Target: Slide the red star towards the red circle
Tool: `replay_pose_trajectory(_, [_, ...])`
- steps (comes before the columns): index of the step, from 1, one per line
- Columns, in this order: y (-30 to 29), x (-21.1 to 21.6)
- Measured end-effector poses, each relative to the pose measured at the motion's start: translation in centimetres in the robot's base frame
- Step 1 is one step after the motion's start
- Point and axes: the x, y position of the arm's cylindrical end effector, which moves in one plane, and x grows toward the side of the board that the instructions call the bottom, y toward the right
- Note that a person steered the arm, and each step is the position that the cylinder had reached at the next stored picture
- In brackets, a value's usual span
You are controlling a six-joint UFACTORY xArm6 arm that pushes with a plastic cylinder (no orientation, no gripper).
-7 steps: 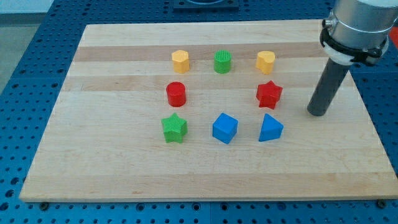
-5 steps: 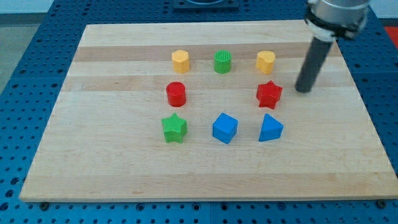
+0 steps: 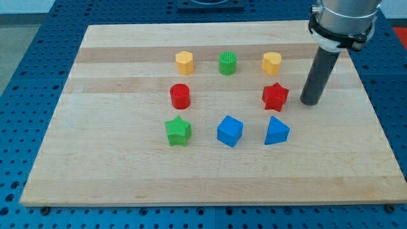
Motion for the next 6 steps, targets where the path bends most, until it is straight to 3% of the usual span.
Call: replay_pose_trajectory(6, [-8.0,-0.3])
